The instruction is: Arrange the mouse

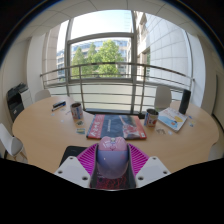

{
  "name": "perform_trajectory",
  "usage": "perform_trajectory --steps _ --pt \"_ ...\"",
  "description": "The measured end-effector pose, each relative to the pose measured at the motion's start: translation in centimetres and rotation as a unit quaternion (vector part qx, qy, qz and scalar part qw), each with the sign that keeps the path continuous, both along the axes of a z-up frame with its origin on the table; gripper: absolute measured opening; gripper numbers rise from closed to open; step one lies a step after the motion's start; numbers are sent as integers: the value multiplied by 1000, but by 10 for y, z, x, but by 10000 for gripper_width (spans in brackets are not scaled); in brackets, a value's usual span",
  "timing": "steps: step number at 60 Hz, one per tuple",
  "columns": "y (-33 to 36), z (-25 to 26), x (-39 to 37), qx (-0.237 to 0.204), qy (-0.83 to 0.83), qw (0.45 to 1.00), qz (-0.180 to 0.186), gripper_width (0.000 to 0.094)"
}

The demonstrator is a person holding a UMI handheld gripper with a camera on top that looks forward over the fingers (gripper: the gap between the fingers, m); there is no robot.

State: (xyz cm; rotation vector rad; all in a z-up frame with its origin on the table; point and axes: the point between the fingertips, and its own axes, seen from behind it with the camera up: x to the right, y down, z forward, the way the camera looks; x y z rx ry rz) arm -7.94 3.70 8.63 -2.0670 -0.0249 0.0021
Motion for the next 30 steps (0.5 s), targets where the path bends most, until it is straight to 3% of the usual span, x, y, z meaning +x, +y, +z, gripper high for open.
perform_trajectory --steps 8,13,19,24,27,30 --pt "-11 -67 -11 -80 5 997 0 453" --pt "-14 -96 -25 -99 17 995 4 502" --pt "-16 -94 -26 -100 11 995 0 593" --pt "-24 -76 -26 -91 3 996 -3 858" --pt "-34 -54 -24 -87 -4 996 -7 824" --pt "-45 -38 -23 -80 -10 997 -13 854"
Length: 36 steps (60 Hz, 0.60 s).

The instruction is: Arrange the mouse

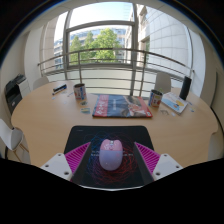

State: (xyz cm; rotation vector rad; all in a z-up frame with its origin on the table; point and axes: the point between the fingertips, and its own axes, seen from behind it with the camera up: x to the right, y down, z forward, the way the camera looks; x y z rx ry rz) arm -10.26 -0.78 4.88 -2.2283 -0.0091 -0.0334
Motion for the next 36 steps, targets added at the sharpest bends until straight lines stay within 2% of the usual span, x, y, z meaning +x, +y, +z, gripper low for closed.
perform_trajectory --steps 17,27,36 --pt "-99 106 -7 37 -11 999 -19 841" --pt "-169 130 -16 43 -5 999 -28 843" --pt "-224 133 -28 41 -5 999 -22 845"
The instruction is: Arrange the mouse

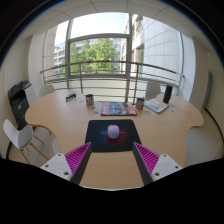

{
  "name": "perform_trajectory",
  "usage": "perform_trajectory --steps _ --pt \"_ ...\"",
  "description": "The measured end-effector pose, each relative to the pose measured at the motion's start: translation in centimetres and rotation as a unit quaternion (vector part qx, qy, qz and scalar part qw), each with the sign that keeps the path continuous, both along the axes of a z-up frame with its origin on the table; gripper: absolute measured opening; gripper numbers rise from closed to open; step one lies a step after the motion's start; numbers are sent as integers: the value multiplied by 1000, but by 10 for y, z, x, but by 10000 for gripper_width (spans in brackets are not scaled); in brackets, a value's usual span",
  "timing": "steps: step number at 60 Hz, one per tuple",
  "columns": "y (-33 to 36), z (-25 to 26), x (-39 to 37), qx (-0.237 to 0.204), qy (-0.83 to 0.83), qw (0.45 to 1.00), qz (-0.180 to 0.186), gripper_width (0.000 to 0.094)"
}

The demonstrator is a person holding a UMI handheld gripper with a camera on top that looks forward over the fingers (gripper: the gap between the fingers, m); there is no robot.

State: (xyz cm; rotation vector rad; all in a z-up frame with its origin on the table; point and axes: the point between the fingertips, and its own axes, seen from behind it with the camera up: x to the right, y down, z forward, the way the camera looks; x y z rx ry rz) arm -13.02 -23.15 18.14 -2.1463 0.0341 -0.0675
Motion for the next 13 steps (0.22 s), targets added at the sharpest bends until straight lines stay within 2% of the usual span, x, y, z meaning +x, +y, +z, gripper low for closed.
perform_trajectory --steps 13 --pt "-45 -4 1 -8 -6 1000 -3 842"
